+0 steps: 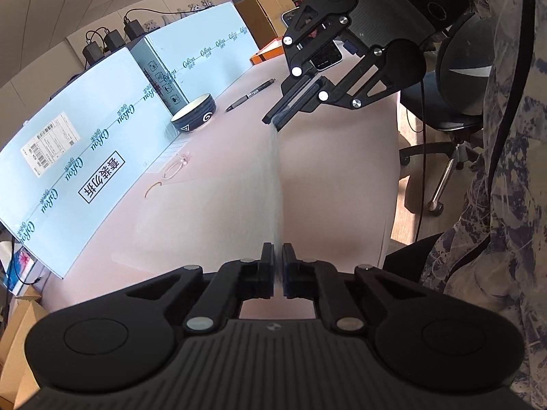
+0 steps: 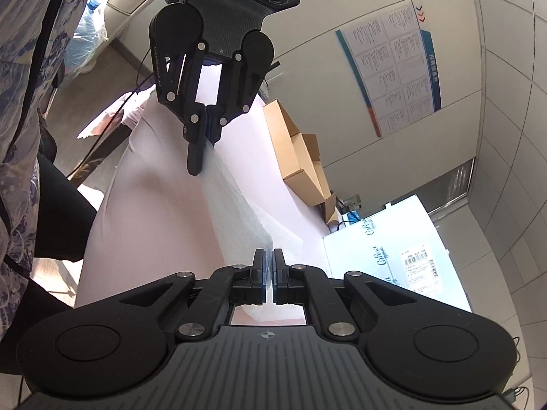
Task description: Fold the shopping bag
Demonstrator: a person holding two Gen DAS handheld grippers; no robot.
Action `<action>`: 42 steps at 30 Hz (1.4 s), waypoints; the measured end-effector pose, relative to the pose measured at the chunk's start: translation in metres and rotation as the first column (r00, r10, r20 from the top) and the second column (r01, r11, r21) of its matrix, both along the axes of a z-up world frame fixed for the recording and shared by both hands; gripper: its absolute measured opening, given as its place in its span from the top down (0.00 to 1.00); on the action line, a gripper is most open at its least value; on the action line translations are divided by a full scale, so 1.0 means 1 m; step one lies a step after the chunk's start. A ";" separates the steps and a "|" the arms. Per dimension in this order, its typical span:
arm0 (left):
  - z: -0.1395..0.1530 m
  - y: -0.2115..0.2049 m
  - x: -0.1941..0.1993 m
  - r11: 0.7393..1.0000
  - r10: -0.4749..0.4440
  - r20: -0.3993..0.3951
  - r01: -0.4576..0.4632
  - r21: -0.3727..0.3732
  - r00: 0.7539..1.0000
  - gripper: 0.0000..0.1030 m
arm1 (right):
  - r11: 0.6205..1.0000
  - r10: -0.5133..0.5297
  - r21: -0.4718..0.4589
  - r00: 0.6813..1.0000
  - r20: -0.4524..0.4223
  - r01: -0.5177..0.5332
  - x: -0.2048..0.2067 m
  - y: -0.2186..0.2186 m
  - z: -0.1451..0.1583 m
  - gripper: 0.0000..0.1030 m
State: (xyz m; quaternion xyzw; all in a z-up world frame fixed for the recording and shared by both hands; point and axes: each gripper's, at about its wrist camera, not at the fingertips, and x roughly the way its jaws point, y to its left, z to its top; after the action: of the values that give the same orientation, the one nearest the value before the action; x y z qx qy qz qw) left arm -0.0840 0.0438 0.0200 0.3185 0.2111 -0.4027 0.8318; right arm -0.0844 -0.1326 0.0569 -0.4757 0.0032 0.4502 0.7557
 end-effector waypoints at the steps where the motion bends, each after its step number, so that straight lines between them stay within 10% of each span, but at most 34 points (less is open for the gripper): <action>1: 0.003 0.003 0.003 1.000 -0.003 -0.040 0.002 -0.017 0.999 0.98 | 1.000 0.003 0.004 0.999 -0.032 -0.003 -0.001 0.000 0.002 0.97; 11: 0.021 0.025 0.041 0.989 -0.076 -0.395 0.018 -0.149 0.916 0.97 | 0.983 -0.085 0.121 0.923 -0.375 0.140 0.023 -0.009 0.020 0.97; 19: 0.016 0.047 0.079 0.968 -0.012 -0.522 -0.122 -0.221 0.853 0.89 | 0.968 -0.137 0.127 0.882 -0.452 0.216 0.041 -0.009 0.010 0.97; 27: 0.012 0.052 0.093 0.959 -0.010 -0.541 -0.145 -0.243 0.841 0.76 | 0.962 -0.154 0.118 0.850 -0.504 0.245 0.048 -0.009 0.002 0.97; 36: 0.009 0.050 0.105 0.951 -0.030 -0.550 -0.146 -0.274 0.835 0.74 | 0.860 -0.125 0.213 0.595 -0.794 0.464 0.082 -0.033 0.005 0.96; 39: 0.008 0.051 0.105 0.949 -0.033 -0.552 -0.148 -0.280 0.833 0.73 | 0.819 -0.093 0.234 0.524 -0.847 0.524 0.087 -0.045 0.004 0.72; 42: 0.010 0.054 0.103 0.944 -0.028 -0.547 -0.158 -0.289 0.837 0.72 | 0.772 -0.007 0.272 0.436 -0.900 0.574 0.092 -0.059 0.006 0.67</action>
State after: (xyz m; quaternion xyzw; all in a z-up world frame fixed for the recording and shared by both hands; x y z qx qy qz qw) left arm 0.0192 0.0974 0.0296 0.0432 0.3802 -0.4764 0.7916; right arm 0.0078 -0.1913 0.0625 0.0600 0.3382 0.4600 0.8188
